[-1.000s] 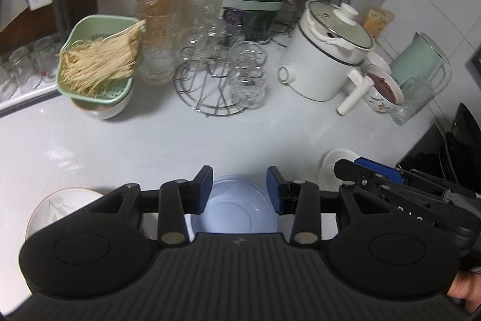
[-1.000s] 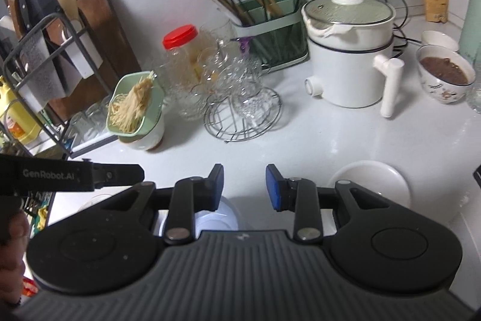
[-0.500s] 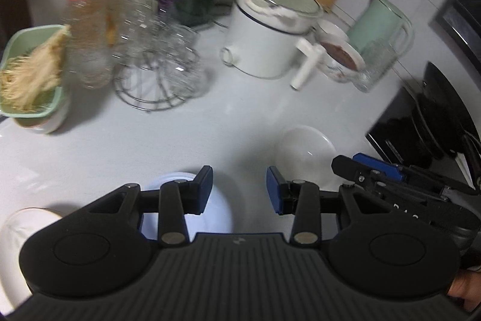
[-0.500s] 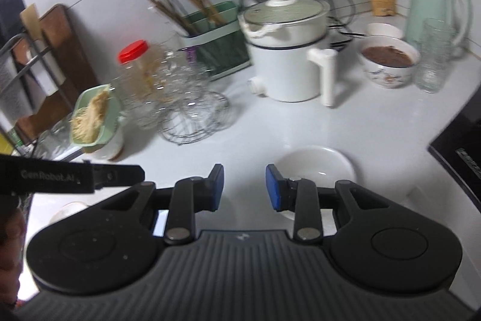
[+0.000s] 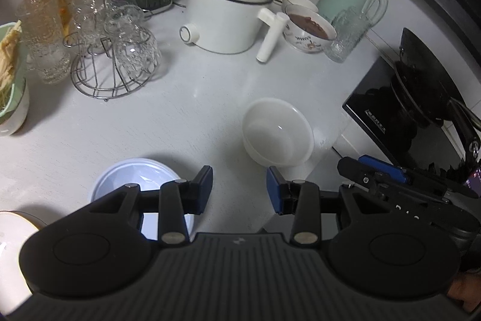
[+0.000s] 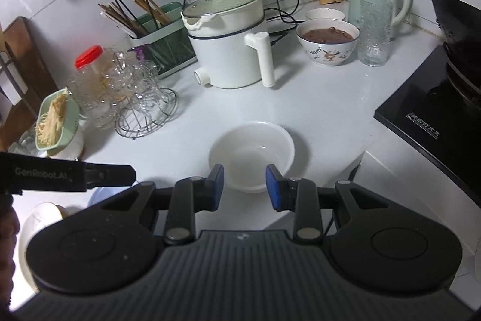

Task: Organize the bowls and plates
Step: 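Move both grippers toward the plain white bowl, then close both grippers on the rim of the white bowl, then carry the white bowl with both grippers over the nested blue bowls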

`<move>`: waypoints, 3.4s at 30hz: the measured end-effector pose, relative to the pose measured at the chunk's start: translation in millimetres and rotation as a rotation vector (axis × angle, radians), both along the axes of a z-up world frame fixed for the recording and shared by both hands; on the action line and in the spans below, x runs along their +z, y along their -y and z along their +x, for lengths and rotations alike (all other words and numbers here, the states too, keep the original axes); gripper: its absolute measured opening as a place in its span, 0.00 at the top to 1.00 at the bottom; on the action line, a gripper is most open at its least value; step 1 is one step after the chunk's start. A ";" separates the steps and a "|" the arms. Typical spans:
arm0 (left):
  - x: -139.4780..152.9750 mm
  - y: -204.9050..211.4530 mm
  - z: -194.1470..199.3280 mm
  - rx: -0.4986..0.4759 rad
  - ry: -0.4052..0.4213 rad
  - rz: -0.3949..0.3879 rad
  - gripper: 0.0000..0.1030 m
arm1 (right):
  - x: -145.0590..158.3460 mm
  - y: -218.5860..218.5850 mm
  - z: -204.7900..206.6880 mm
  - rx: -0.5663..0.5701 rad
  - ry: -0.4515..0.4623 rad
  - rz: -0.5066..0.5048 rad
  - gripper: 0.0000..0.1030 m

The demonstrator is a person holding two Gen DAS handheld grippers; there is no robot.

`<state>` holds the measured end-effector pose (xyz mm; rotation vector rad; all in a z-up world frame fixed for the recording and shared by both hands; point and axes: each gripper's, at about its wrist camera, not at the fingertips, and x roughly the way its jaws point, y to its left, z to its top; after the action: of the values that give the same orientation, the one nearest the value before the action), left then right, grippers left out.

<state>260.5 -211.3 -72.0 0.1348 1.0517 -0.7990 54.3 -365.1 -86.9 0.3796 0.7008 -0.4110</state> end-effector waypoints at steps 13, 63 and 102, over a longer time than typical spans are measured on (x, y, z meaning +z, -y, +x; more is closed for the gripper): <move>-42.0 42.0 23.4 -0.060 0.010 0.079 0.48 | -26.6 29.9 9.4 -0.093 -0.013 0.034 0.51; -86.7 112.0 81.1 -0.073 -0.156 0.059 0.80 | -76.7 72.6 52.9 -0.103 0.002 0.179 0.86; -10.7 -44.2 60.9 0.238 -0.156 -0.048 0.80 | -11.4 2.5 83.5 0.201 0.025 0.254 0.85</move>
<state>321.4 -167.2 -82.8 -0.0947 1.1699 -0.6251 137.7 -367.6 -98.3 0.5474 0.7612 -0.1264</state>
